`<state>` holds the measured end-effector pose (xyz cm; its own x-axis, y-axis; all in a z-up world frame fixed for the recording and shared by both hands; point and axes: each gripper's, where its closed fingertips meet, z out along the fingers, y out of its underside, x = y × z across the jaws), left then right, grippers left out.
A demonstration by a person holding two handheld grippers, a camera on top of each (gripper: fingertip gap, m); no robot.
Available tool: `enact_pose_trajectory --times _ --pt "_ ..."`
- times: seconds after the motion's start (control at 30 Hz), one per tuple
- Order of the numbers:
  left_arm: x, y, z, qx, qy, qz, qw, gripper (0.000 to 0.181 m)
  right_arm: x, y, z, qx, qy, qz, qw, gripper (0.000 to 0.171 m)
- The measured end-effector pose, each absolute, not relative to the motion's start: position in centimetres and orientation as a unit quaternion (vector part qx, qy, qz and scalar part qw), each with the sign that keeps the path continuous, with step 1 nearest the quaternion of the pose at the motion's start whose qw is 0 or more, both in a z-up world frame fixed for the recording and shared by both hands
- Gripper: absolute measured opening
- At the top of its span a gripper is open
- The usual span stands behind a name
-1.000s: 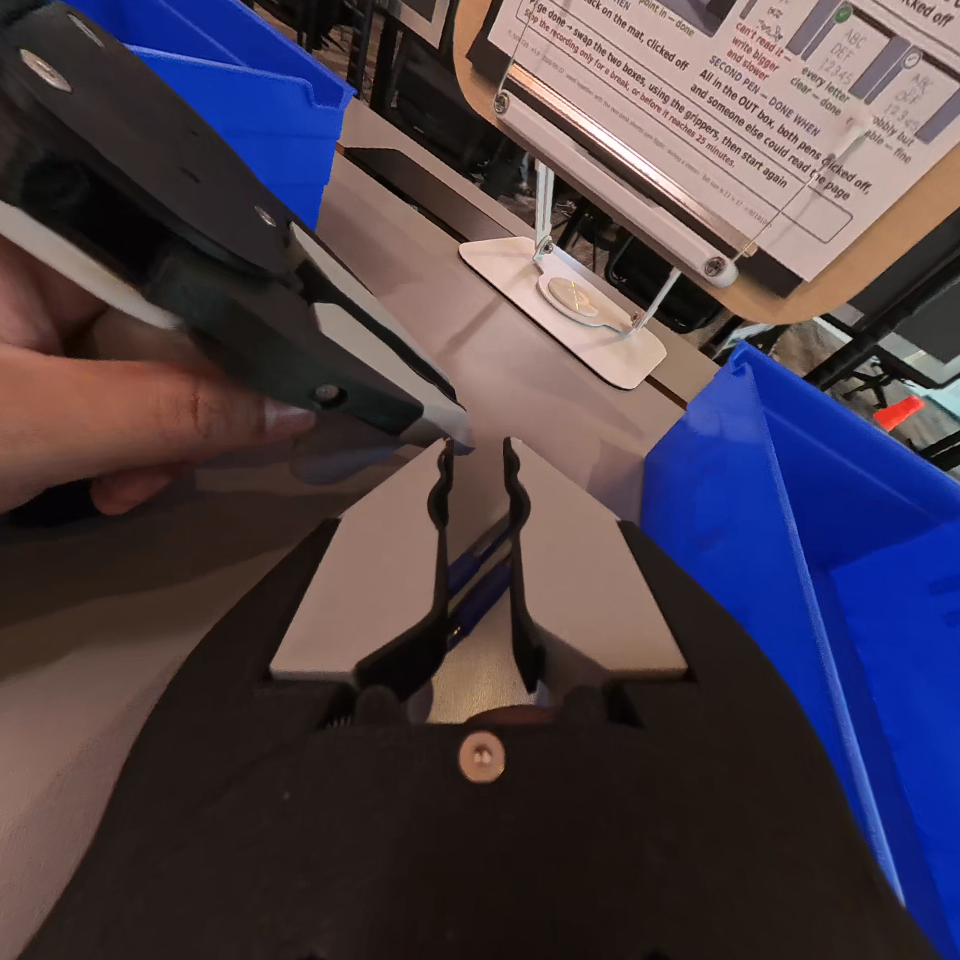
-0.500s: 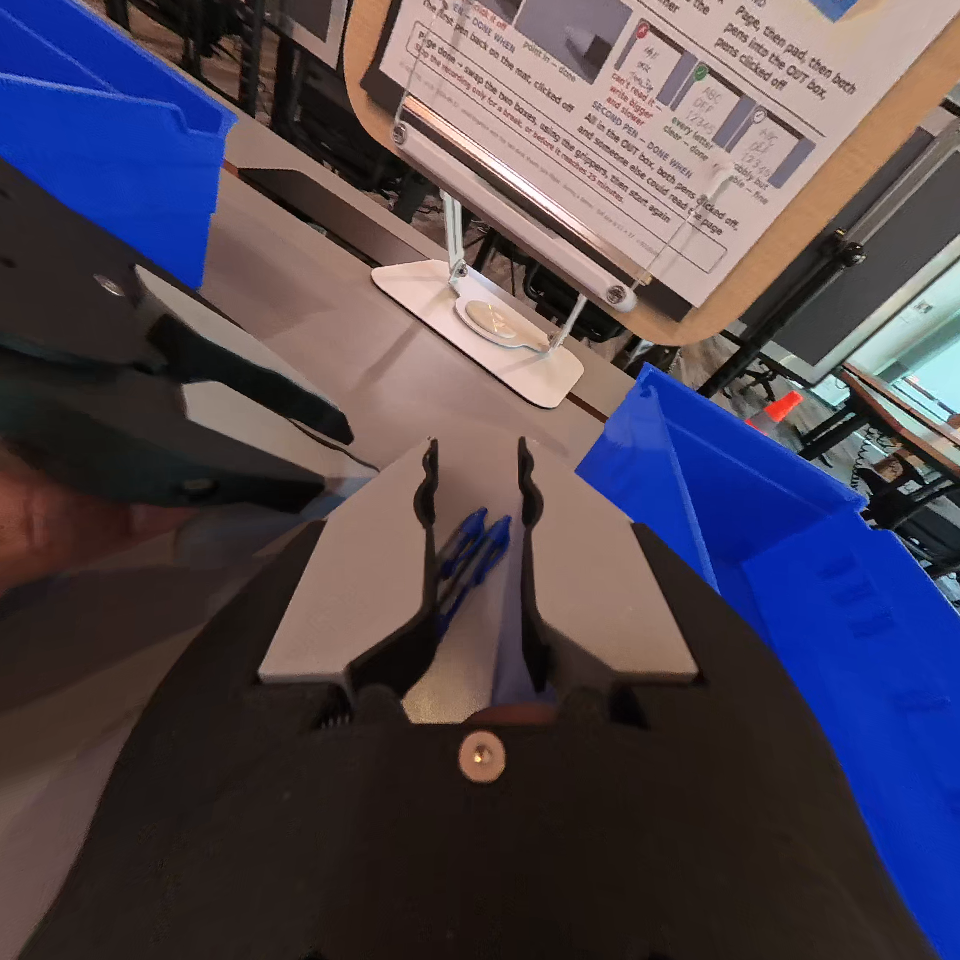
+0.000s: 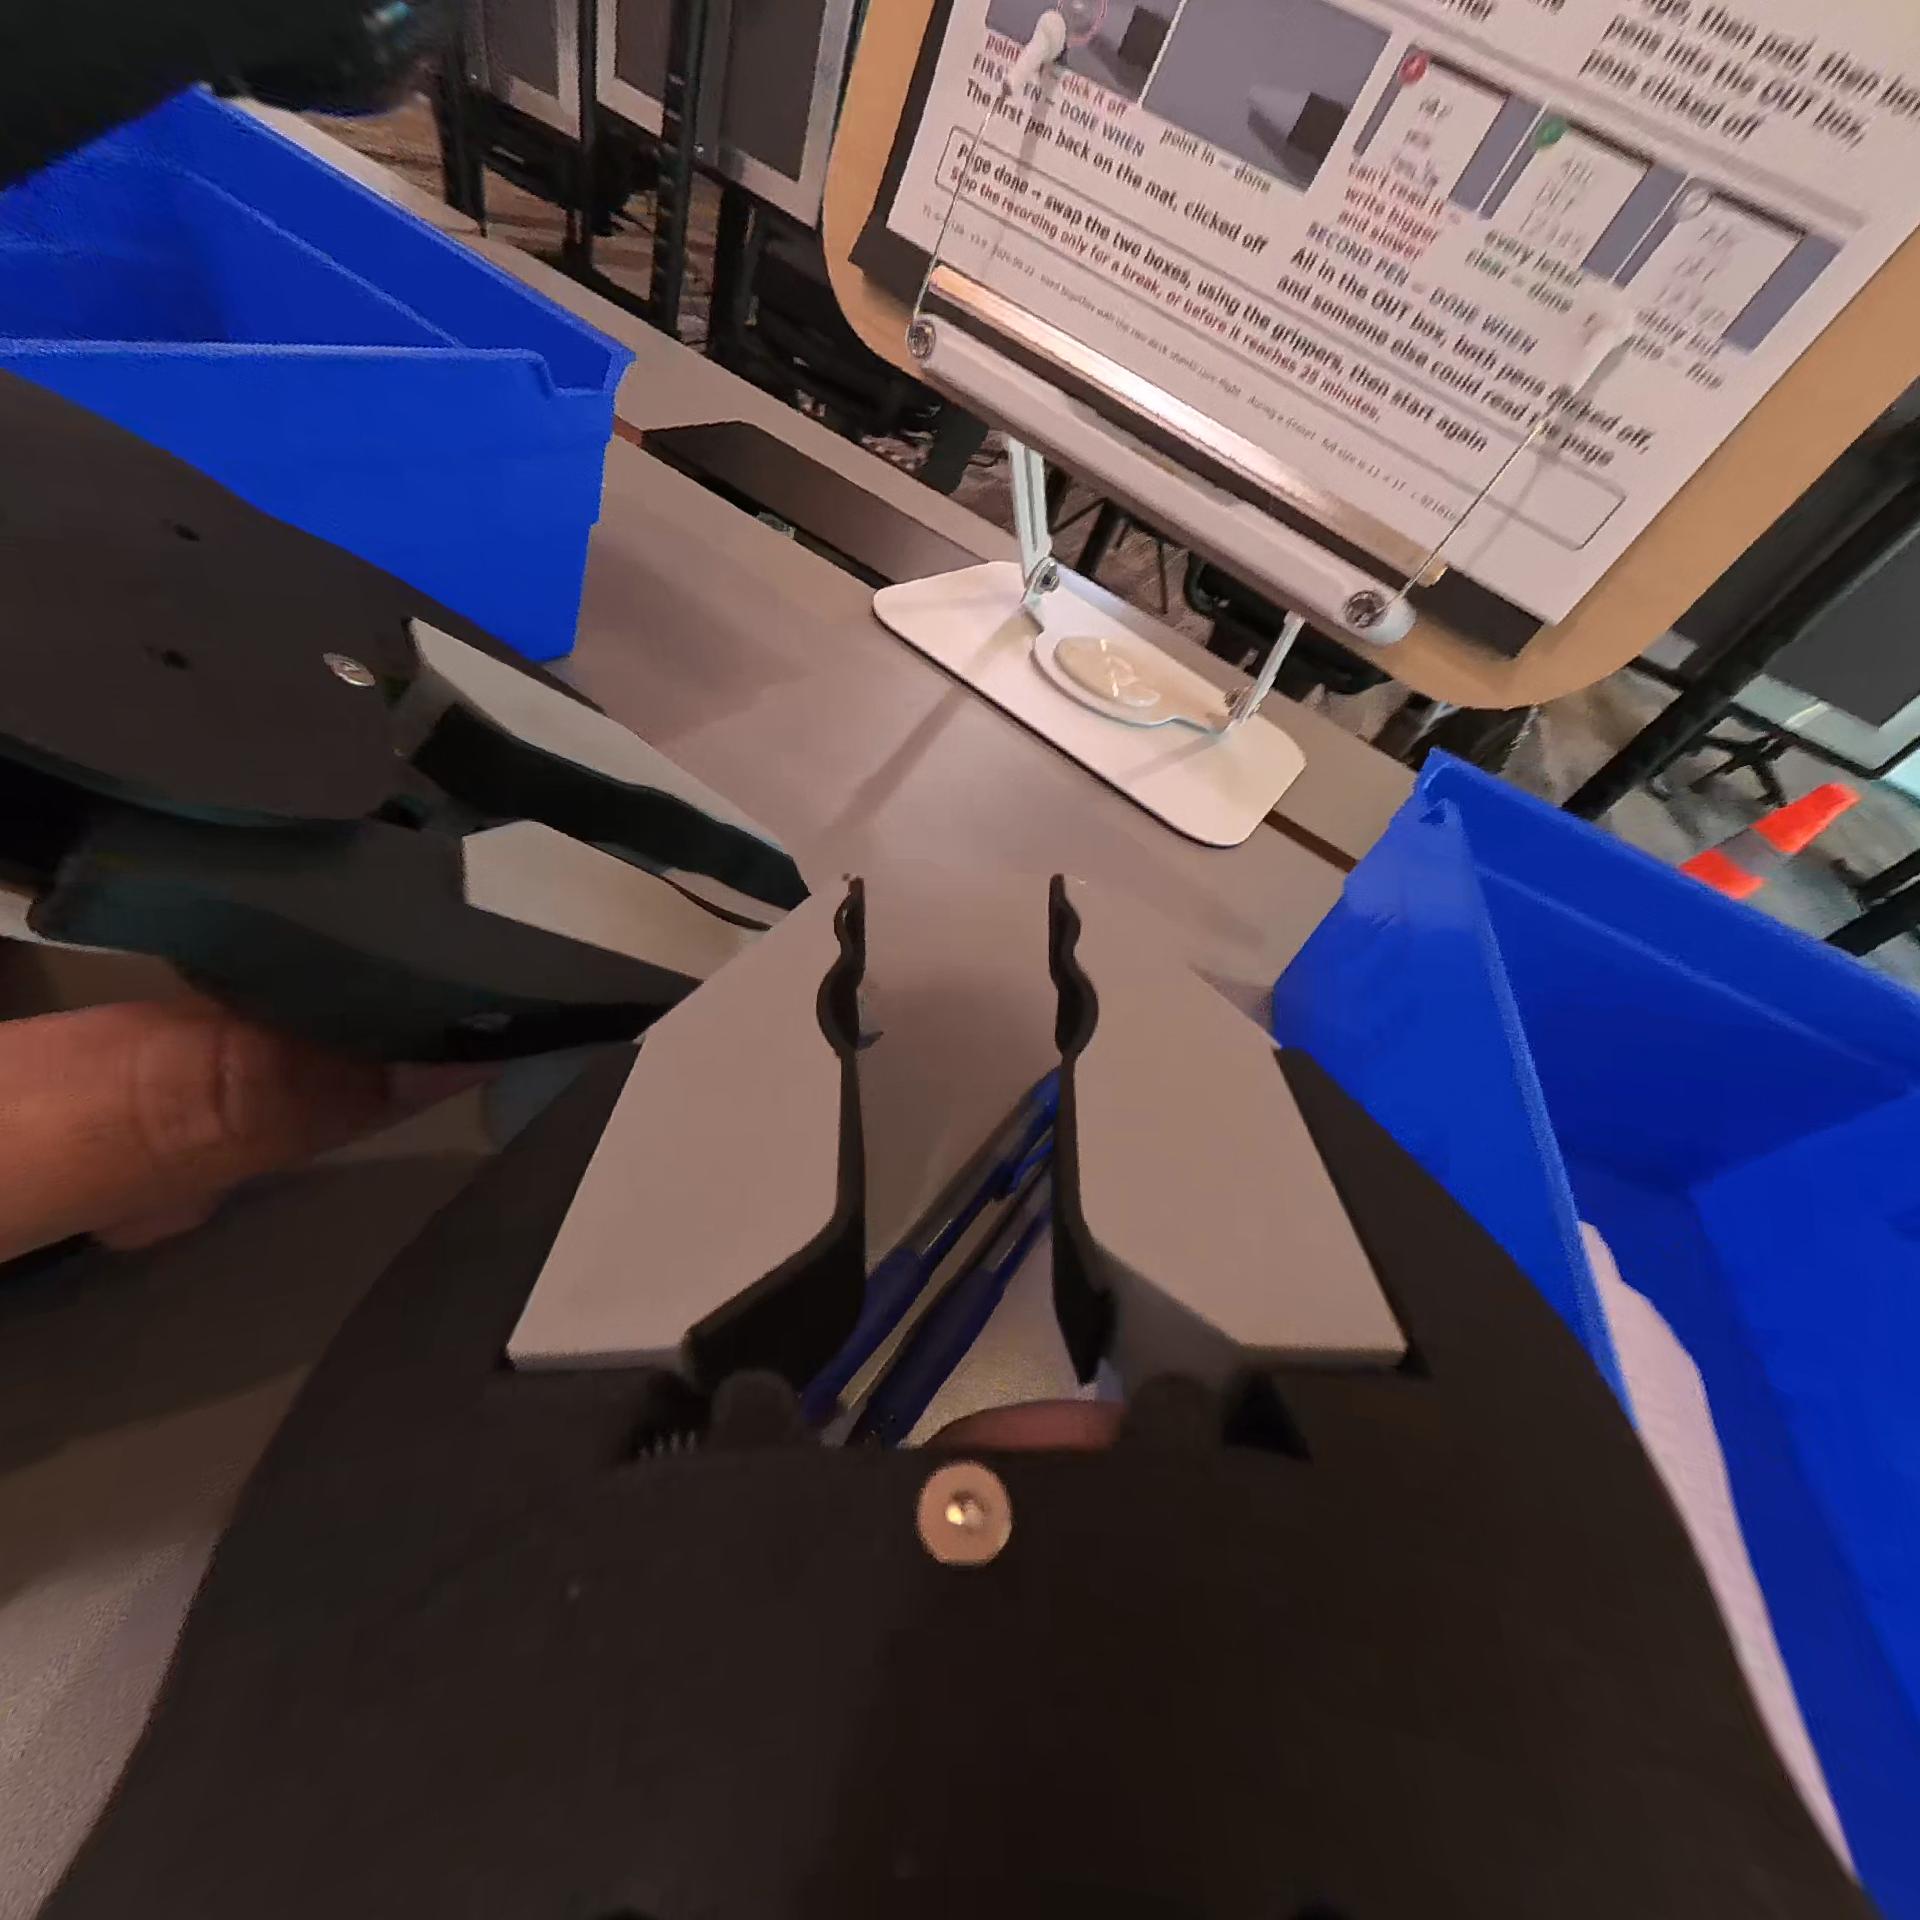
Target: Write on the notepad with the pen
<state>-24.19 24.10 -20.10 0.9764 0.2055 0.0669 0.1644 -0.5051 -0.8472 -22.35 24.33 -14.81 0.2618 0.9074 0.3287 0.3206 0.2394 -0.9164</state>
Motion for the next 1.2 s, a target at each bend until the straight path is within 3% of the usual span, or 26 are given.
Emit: enact_pose_trajectory --times 0.33,1.2 --pt "-23.9 24.1 -21.0 -0.874 -0.103 0.011 0.476 0.038 -22.3 23.6 -14.5 -0.537 -0.562 0.258 0.574 0.039" --pt "-22.6 24.6 -20.5 -0.866 -0.09 -0.021 0.492 0.037 -21.9 24.8 -14.6 -0.555 -0.55 0.275 0.56 0.034"
